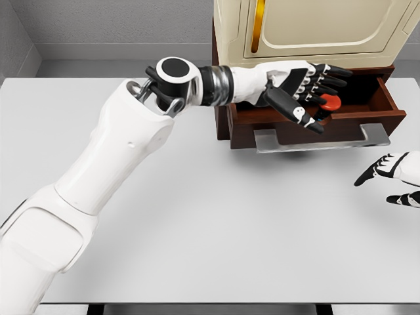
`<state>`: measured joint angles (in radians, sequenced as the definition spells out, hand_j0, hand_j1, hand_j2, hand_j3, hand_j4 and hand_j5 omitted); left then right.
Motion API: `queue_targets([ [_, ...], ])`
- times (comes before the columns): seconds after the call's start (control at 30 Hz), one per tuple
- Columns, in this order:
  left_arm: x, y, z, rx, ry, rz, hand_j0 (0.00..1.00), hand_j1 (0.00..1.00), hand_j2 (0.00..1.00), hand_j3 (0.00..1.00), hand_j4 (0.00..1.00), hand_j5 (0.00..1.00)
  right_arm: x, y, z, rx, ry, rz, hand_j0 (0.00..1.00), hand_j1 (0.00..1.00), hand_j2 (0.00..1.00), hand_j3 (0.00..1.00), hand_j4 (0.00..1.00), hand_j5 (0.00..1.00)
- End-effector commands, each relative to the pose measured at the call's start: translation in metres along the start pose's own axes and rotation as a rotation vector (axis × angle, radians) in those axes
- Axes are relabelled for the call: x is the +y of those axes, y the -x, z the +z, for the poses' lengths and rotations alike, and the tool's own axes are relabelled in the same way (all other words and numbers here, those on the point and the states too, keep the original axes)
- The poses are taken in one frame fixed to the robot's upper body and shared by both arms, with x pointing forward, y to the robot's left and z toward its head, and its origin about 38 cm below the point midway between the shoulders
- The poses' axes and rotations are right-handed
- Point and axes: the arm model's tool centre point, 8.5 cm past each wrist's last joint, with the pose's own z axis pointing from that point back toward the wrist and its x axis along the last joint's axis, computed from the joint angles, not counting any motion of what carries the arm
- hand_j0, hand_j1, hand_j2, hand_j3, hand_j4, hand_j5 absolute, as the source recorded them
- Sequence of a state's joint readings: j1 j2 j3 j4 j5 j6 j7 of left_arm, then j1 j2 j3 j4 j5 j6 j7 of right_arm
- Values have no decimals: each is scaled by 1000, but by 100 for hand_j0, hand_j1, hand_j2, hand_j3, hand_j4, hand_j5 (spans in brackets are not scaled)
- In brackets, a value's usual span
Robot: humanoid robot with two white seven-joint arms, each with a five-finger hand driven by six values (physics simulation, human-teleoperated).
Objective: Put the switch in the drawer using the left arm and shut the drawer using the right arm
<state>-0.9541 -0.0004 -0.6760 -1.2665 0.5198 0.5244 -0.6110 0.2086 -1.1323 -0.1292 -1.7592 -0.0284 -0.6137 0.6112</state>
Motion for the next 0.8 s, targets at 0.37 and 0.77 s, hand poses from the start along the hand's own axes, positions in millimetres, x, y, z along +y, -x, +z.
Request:
queue_targets([
  [0.37, 27, 18, 33, 47, -80, 2, 100, 100, 100, 100, 100, 100, 4, 0, 0, -1, -8, -16, 72, 72, 72, 72, 72, 72],
  [0.77, 2, -2, 89, -7, -72, -187, 100, 100, 100, 100, 100, 100, 4, 0, 0, 0, -6, -16, 71, 71, 71, 71, 71, 71],
])
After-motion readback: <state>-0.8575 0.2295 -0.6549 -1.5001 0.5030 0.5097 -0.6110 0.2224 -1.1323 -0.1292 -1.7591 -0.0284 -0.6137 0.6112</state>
